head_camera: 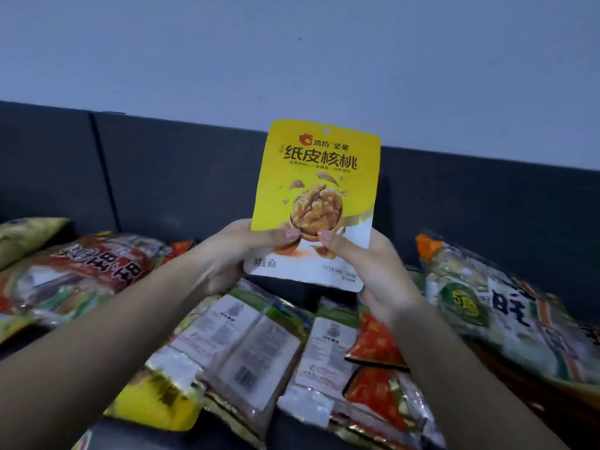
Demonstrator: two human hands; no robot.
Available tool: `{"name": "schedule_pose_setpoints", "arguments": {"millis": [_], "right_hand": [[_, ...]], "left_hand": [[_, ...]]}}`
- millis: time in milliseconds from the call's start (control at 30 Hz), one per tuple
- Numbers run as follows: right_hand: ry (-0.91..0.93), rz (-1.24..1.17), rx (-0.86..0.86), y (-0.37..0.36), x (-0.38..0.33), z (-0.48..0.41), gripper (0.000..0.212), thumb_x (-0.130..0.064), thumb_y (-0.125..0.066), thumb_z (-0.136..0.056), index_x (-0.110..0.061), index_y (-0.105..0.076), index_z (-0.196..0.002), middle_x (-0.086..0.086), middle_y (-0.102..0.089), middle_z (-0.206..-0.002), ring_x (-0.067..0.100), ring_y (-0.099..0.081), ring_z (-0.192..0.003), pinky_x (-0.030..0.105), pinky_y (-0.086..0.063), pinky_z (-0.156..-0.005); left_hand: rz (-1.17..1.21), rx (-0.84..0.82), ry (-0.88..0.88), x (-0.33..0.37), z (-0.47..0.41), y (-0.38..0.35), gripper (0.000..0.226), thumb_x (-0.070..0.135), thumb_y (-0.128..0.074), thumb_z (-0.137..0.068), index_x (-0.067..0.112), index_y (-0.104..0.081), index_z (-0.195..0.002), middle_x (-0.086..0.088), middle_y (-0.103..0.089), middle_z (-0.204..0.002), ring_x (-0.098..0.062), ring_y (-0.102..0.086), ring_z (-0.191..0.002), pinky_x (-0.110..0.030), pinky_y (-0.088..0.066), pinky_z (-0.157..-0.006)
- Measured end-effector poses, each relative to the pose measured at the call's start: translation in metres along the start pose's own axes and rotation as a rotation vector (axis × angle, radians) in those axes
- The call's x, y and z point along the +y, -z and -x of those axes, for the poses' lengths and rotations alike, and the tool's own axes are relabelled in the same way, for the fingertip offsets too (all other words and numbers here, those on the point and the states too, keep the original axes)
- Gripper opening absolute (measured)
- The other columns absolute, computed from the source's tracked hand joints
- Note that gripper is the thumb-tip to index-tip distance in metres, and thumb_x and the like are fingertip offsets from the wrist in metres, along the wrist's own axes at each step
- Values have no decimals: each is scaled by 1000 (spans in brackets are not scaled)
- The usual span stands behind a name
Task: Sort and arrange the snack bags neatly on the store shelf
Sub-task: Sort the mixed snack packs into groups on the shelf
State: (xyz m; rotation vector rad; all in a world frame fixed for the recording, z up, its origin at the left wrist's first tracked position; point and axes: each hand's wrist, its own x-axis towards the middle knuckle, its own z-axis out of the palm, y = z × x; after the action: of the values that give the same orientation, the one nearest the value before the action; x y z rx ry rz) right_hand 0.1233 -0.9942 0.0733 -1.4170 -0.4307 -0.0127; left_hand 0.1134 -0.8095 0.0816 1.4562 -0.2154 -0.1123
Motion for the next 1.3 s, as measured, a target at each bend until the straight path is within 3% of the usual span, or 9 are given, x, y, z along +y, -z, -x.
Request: {"name": "schedule_pose_setpoints", "arguments": {"millis": [100,233,400,500,633,733,933,1167,1300], "right_hand": [[-93,-33,-96,-54,26,0,29,-20,-69,-78,-13,-67,-106,-1,-74,-94,14,-70,-85,26,-56,-71],[-210,82,-190,-101,71,8,28,-30,-62,-87,-17,-65,-112,-1,-71,-108,18,-66,-101,34,-51,-88],[-299,287,49,-111,132,24,13,-32,-54,-94,-21,-61,-96,1,-62,-105,14,-59,-101,24,-45,-82],[-165,468,89,-109,155,42,9,-21,-57,-93,-30,-58,-90,-7,-61,-100,10,-59,-101,20,-46,-80],[308,831,-67,-133,186,82,11,-23,-54,-88,-30,-56,-79,-17,-56,-84,0,-54,-82,16,-43,-70],[546,1158,-272,-151,213,99,13,-36,-57,-75,-27,-67,-78,-10,-65,-85,8,-58,-90,19,-46,-80],[575,1319,-598,-170,239,73,64,-58,-67,-61,-24,-57,-115,-7,-66,-115,11,-59,-106,25,-49,-90],[503,1341,-606,-180,234,65,58,-56,-36,-83,-20,-62,-120,-4,-63,-122,11,-61,-107,23,-50,-86],[460,1376,-541,-187,231,64,62,-57,-38,-82,-16,-61,-122,-1,-62,-125,15,-61,-110,27,-51,-87]], "left_hand": [[-2,131,60,-16,34,52,28,11,-79,-62,7,-73,-89,-13,-73,-89,-21,-69,-70,-25,-57,-62],[-25,278,95,-36,75,103,17,13,-78,-62,9,-74,-79,-9,-74,-78,-18,-68,-62,-19,-52,-52],[-27,423,240,-68,99,145,27,17,-79,-72,7,-71,-96,-5,-75,-85,-12,-70,-64,-18,-49,-50],[-22,410,297,-86,99,159,65,34,-87,-50,10,-68,-108,-6,-72,-104,-19,-66,-90,-30,-47,-70],[48,394,262,-93,92,162,35,20,-77,-75,10,-69,-107,7,-75,-85,-7,-69,-73,-20,-50,-58],[34,413,243,-94,87,170,37,18,-80,-70,6,-71,-104,-7,-75,-93,-23,-71,-86,-34,-55,-79],[-22,463,270,-101,86,184,34,19,-79,-71,9,-72,-102,-8,-74,-99,-28,-68,-95,-37,-48,-85],[-33,473,289,-108,89,189,19,15,-74,-77,9,-74,-95,-6,-74,-90,-16,-69,-78,-22,-48,-66],[-23,469,306,-107,87,191,29,16,-75,-76,2,-72,-101,-13,-73,-99,-26,-67,-88,-32,-49,-80]]}}
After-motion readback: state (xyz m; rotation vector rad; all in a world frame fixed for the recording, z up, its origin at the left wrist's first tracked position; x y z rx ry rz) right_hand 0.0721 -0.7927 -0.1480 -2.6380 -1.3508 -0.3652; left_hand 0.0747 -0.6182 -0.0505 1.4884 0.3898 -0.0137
